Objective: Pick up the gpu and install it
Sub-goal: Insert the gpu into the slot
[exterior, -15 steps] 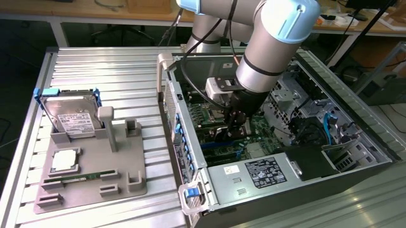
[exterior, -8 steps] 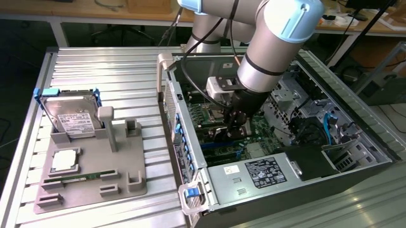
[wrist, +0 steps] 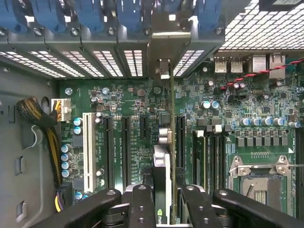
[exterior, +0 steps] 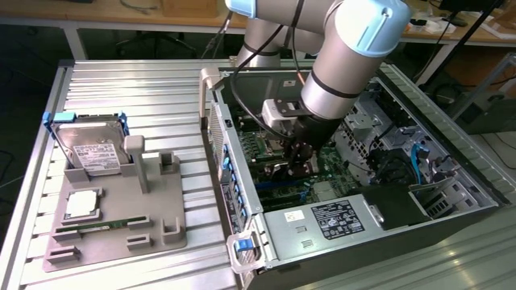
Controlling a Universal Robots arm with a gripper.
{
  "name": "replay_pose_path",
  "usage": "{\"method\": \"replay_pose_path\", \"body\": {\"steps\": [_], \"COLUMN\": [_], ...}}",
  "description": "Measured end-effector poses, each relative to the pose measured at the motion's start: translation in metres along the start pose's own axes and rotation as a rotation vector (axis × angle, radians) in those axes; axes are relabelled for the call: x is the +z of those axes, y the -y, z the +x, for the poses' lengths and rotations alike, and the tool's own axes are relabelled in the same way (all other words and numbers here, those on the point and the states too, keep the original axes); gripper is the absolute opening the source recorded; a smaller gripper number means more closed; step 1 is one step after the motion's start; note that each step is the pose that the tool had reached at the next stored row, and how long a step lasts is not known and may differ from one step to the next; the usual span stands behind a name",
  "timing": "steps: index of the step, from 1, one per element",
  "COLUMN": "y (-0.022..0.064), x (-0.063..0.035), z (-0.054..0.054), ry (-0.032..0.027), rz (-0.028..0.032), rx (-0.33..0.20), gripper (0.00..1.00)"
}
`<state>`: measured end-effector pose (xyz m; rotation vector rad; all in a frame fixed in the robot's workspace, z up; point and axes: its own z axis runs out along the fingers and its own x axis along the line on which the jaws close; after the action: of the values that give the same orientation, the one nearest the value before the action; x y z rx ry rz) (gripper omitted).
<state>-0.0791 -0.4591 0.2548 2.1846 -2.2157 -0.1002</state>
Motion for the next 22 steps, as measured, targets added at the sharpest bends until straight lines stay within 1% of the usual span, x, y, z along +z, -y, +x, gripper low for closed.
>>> {"method": "replay_pose_path", "body": {"steps": [7, 17, 18, 20, 22], "y": [0.0002, -0.0027, -0.0028, -0.0029, -0.0028], "x": [0.0034, 0.0042, 0.0041, 0.0020, 0.0014], "z": [0.0001, 0.0005, 0.0004, 0.0005, 0.0005], "ry": [0.0023, 0.0022, 0.0028, 0.0055, 0.0056], "rz": [0.0000, -0.0003, -0.0015, -0.0088, -0.0150], "rx": [0.000, 0.002, 0.002, 0.002, 0.003], "gripper": [0.27, 0.27, 0.27, 0.27, 0.27]}}
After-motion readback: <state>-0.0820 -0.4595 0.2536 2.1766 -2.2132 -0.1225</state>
